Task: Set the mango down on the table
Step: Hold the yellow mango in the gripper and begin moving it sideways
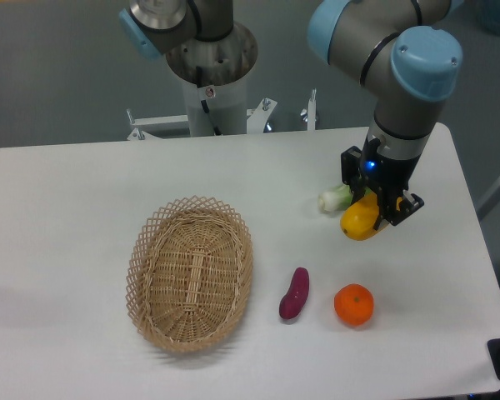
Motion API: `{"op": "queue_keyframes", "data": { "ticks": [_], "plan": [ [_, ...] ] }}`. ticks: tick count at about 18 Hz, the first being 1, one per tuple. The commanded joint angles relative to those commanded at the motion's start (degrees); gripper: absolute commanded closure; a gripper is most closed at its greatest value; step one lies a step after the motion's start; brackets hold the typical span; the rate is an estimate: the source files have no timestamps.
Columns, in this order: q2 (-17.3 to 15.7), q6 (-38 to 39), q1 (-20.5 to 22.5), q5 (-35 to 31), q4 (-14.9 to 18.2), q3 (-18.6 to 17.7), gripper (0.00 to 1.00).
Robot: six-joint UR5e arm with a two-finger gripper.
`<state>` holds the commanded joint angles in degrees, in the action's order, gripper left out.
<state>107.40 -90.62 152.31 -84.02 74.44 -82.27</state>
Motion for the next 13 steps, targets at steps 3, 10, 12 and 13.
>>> {"op": "queue_keyframes", "data": {
  "ticks": [3,10,12,13],
  "plan": [
    [0.0,0.0,-0.09,0.0,-0.26,-0.53,0.56],
    [0.35,0.0,-0.18,-0.18,-1.75,-0.79,0.56],
    [1.4,-0.09,0.09,-0.26,-3.68,-0.88,0.56],
    [2.28,-0.44,0.61,-0.26,-4.91,-1.05,0.56]
  ]
}}
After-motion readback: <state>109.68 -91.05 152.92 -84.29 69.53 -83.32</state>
